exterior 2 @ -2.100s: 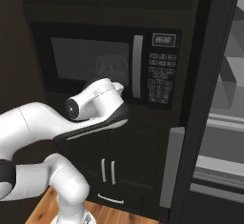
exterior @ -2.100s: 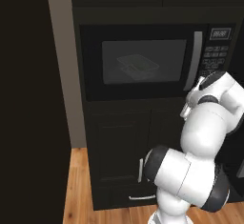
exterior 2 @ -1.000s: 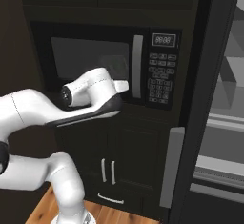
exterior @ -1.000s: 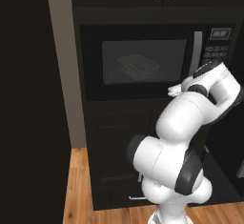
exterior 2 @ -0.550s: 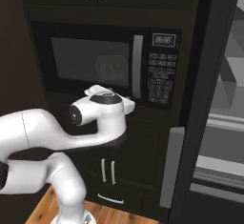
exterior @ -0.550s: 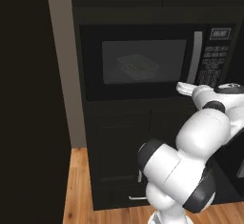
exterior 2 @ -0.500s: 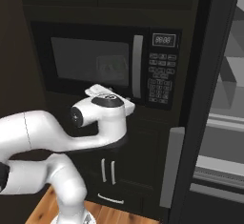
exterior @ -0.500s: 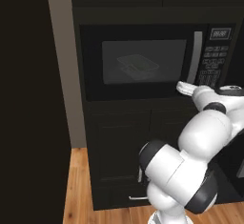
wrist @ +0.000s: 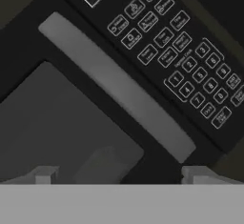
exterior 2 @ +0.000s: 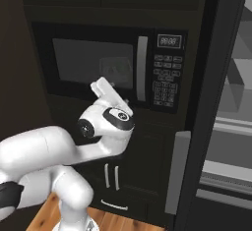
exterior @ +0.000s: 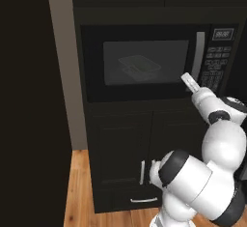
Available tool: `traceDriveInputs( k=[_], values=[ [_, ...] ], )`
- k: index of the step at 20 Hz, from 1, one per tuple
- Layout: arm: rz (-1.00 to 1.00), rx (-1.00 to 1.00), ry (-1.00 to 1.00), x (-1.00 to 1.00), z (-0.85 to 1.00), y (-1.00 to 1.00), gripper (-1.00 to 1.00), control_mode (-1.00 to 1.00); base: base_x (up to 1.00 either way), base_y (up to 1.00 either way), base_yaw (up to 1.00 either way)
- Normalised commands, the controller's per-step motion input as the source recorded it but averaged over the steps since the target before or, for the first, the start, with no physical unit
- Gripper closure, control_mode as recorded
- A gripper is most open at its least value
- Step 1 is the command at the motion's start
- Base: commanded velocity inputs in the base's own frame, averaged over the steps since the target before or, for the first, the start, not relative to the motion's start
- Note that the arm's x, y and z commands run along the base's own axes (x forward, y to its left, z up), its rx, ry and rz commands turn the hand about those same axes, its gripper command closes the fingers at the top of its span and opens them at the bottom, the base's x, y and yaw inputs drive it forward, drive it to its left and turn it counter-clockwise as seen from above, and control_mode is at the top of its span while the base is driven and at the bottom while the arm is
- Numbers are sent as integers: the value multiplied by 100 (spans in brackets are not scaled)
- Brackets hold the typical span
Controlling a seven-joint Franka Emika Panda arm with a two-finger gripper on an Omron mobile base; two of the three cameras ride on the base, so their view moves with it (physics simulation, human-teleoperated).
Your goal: Place the tupperware containing the fish and corn meal in the microwave. Close the microwave door and press the start button to reheat the meal.
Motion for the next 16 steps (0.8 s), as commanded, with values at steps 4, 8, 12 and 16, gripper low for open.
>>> traceDriveInputs(
  k=[4, 8, 12, 16],
  values=[
    [-14, 66, -5, 0, 100, 47, -100, -100, 0, 0, 0],
    [-13, 60, 0, 0, 100, 41, -100, -100, 0, 0, 0],
    [-13, 56, 2, -2, 100, 24, -100, -100, 0, 0, 0],
    [-12, 53, 17, -13, 100, 0, -100, -100, 0, 0, 0]
  ],
)
